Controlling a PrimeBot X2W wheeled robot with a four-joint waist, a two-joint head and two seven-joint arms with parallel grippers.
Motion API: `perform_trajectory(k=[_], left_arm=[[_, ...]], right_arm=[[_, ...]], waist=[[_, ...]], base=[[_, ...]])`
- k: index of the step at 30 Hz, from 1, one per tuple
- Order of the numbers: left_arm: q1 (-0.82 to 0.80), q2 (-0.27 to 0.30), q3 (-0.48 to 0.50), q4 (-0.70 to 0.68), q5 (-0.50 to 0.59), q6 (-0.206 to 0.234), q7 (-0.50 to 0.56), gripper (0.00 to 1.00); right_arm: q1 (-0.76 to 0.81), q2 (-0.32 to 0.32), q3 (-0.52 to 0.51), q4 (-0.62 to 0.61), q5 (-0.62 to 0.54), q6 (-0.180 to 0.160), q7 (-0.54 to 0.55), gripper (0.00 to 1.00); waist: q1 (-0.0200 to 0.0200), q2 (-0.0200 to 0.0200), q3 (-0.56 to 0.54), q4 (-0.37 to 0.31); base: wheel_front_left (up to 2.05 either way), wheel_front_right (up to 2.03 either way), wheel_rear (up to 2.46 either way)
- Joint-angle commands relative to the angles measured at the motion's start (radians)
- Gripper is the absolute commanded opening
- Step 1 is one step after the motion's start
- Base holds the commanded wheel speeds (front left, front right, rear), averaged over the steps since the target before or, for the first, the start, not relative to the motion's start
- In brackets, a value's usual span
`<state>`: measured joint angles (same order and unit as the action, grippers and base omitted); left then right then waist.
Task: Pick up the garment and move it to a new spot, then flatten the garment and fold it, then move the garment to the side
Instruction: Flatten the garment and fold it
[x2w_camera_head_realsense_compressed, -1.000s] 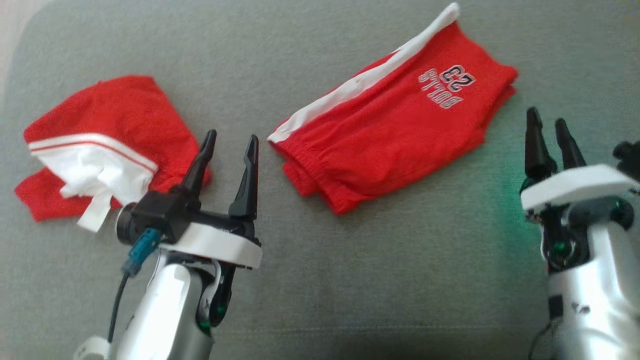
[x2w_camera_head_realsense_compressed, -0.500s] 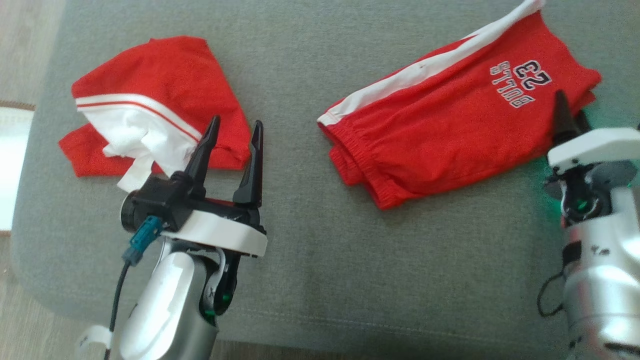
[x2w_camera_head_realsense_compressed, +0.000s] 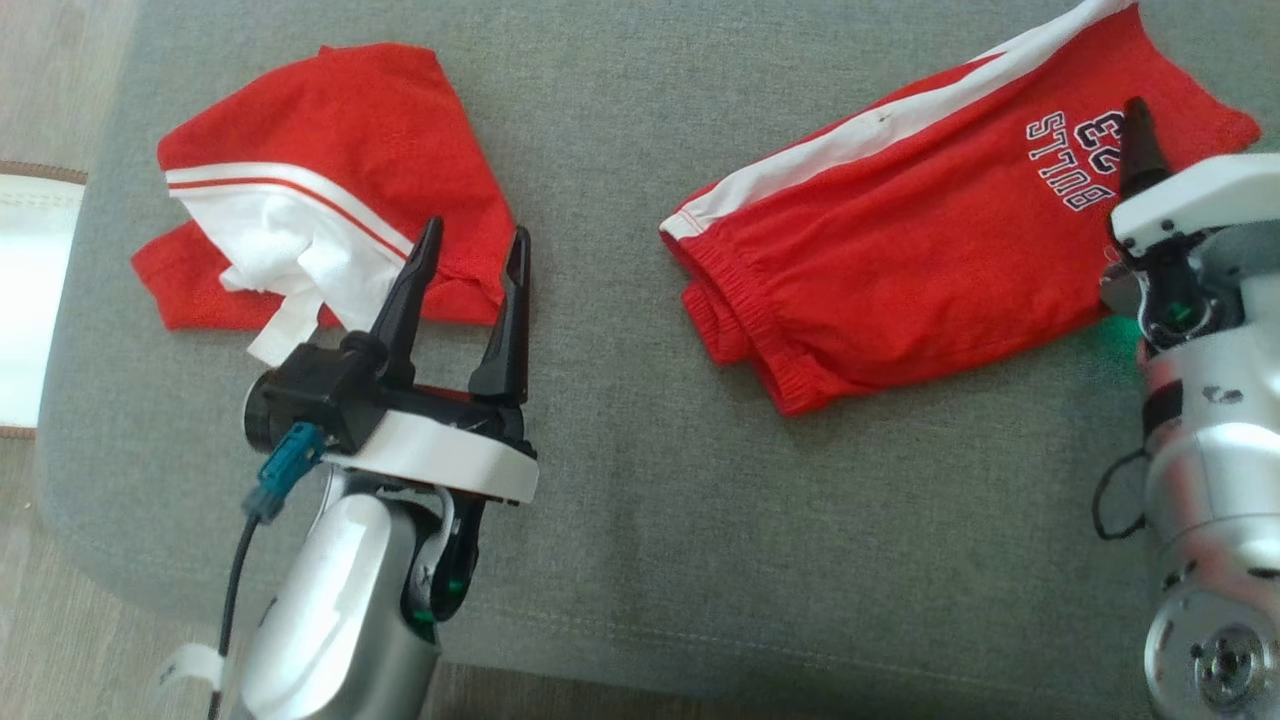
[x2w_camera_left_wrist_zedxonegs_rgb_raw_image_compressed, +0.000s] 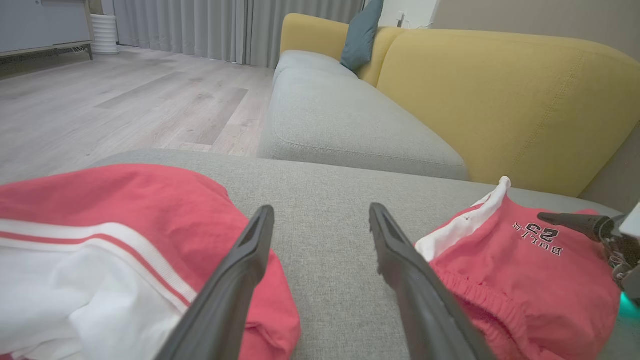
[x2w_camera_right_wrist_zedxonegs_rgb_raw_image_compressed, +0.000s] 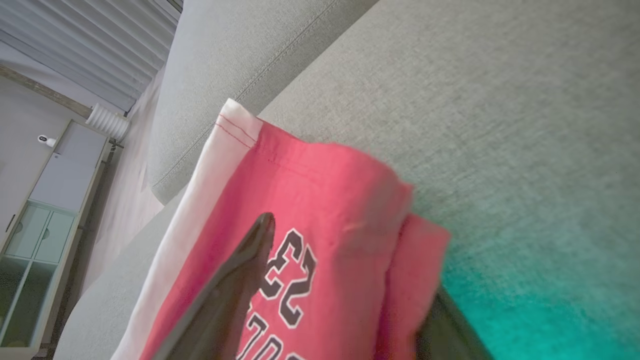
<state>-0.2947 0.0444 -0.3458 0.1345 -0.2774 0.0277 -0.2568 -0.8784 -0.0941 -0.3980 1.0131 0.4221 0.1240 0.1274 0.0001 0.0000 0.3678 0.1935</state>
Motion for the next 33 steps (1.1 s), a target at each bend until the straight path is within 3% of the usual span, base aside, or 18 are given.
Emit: perform_trajectory(k=[1,10,20,23,33], left_arm=[[-0.039,0.006,0.027,-0.03,-0.007,0.007,-0.005,1.0],[-0.025,0.006,0.045,-0.019,0.011,0.002,-0.005,1.0],[0.004,0.006,0.058,-0.018,0.032,-0.007,-0.005,1.0],[0.015,0.006,0.057,-0.017,0.033,-0.005,-0.005,1.0],[0.034,0.006,0.05,-0.011,0.034,-0.013,-0.005,1.0]], right_arm=[[-0.005,0.044,0.018,0.032,-0.007,0.007,-0.004,0.0],[0.006,0.044,0.062,0.031,0.07,0.007,-0.141,0.0],[0.186,0.044,0.005,-0.13,0.104,0.007,-0.288,0.0],[0.237,0.044,-0.037,-0.178,0.105,0.007,-0.3,0.0],[0.281,0.044,-0.004,-0.244,0.097,0.007,-0.301,0.0]], waist=[[-0.0001,0.0,-0.002,-0.005],[-0.0001,0.0,-0.043,-0.072],[-0.0001,0.0,-0.097,-0.165],[-0.0001,0.0,-0.112,-0.178],[-0.0001,0.0,-0.129,-0.183]], base=[[0.0,0.0,0.0],[0.0,0.0,0.0],[0.0,0.0,0.0],[0.0,0.0,0.0],[0.0,0.0,0.0]])
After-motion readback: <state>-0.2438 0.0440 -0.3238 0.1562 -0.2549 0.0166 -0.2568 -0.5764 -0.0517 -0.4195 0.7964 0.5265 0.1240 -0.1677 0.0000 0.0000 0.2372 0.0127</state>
